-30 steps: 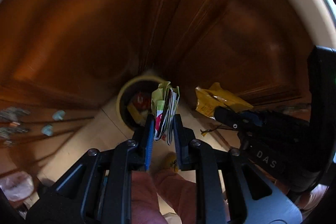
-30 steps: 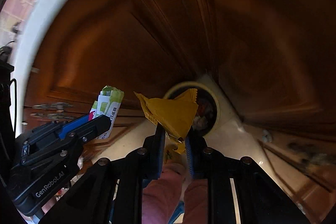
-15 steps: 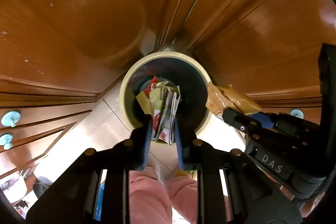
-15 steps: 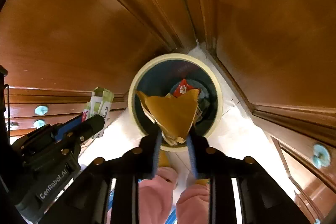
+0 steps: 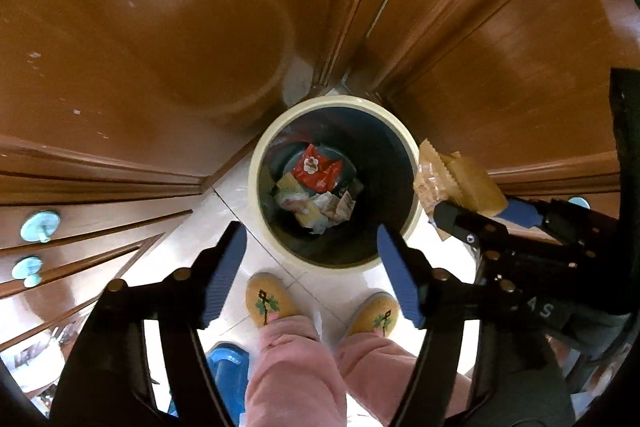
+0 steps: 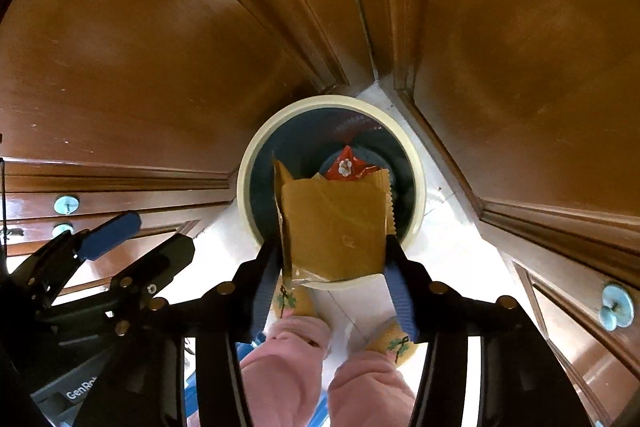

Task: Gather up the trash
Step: 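Open both grippers to drop the wrapper and bag into the bin, then raise both tools back up to the counter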

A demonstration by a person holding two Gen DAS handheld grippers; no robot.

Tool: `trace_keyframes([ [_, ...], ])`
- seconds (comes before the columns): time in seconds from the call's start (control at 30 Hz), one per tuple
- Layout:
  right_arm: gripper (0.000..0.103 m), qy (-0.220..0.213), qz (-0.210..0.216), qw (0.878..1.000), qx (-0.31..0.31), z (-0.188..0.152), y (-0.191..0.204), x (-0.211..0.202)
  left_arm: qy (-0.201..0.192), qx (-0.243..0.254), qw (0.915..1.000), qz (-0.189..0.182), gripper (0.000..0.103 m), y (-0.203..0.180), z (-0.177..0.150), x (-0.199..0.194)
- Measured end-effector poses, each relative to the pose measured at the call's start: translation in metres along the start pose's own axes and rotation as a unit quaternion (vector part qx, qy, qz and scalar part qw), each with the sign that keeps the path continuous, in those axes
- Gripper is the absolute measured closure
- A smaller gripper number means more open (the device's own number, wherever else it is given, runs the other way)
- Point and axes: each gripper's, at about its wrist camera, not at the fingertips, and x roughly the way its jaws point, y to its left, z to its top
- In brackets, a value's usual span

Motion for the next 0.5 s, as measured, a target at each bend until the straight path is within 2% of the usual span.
trace_keyframes([
  [0.17, 0.037, -0.007, 0.003, 1.000, 0.000, -0.001, -0.002, -0.019, -0.001, -0.011, 0.9999, 0.000, 0.024, 0.007, -0.002, -0.016],
  [0.23, 0.031, -0.006, 0.008, 1.000, 0.004, -0.001, -0.003, -0.029, 0.002, -0.013, 0.9999, 0.000, 0.024, 0.008, -0.006, -0.028],
  [0.3, 0.030, -0.010, 0.015, 1.000, 0.009, -0.002, -0.002, -0.042, 0.002, -0.009, 0.9999, 0.008, 0.023, 0.007, -0.011, -0.042],
  [0.37, 0.030, -0.012, 0.017, 1.000, 0.008, -0.004, 0.002, -0.059, 0.005, -0.004, 0.9999, 0.013, 0.018, 0.005, -0.016, -0.055],
  [0.5, 0.030, -0.022, 0.020, 1.000, 0.005, -0.011, 0.012, -0.108, -0.001, 0.003, 0.9998, 0.020, 0.017, -0.004, -0.030, -0.103],
])
